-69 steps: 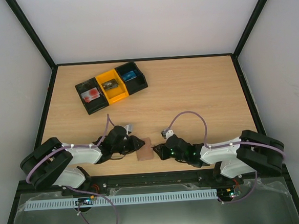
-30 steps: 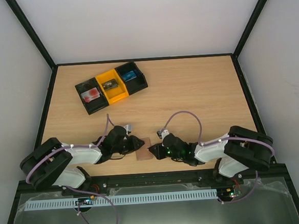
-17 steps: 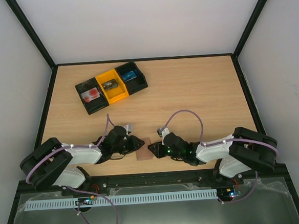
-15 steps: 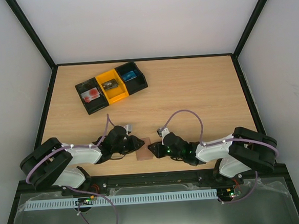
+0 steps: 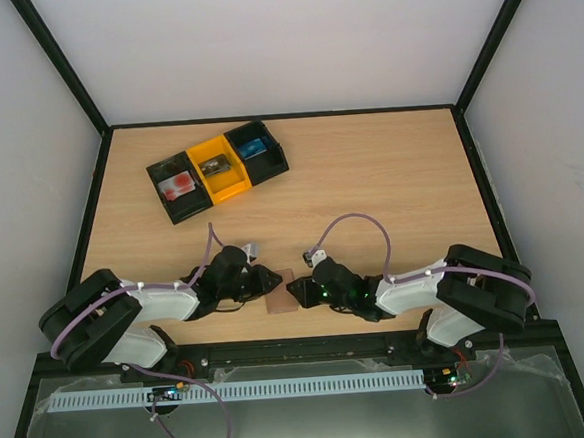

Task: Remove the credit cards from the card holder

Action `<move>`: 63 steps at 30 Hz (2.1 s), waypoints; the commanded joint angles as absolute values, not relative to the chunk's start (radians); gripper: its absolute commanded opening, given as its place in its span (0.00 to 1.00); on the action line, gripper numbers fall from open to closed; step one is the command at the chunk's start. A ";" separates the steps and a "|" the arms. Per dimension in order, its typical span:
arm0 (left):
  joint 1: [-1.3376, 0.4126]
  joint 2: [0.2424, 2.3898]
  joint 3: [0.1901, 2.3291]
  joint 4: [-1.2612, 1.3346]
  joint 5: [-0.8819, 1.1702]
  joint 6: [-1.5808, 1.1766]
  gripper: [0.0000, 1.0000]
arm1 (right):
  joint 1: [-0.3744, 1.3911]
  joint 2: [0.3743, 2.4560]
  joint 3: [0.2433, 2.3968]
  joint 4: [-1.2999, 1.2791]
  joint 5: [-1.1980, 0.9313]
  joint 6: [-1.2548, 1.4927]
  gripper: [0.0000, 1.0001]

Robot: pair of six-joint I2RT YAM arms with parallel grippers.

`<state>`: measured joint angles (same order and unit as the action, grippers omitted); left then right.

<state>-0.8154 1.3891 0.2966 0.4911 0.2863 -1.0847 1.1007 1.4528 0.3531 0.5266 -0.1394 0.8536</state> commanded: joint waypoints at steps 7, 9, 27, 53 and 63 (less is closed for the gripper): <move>-0.821 1.415 0.315 0.474 0.287 -1.071 0.21 | 1.097 1.502 0.391 0.540 -0.165 0.853 0.18; -0.822 1.417 0.313 0.478 0.288 -1.071 0.21 | 1.097 1.511 0.391 0.546 -0.170 0.855 0.18; -0.824 1.407 0.292 0.499 0.279 -1.086 0.21 | 1.093 1.318 0.339 0.389 -0.032 0.843 0.20; -0.828 1.427 0.293 0.513 0.282 -1.088 0.21 | 1.086 1.421 0.334 0.534 -0.155 0.876 0.21; -0.828 1.433 0.300 0.517 0.290 -1.089 0.21 | 1.086 1.413 0.330 0.531 -0.158 0.877 0.20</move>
<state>-0.8200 1.4136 0.3000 0.5232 0.2874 -1.0893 1.0866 1.4231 0.3370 0.5110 -0.1593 0.8761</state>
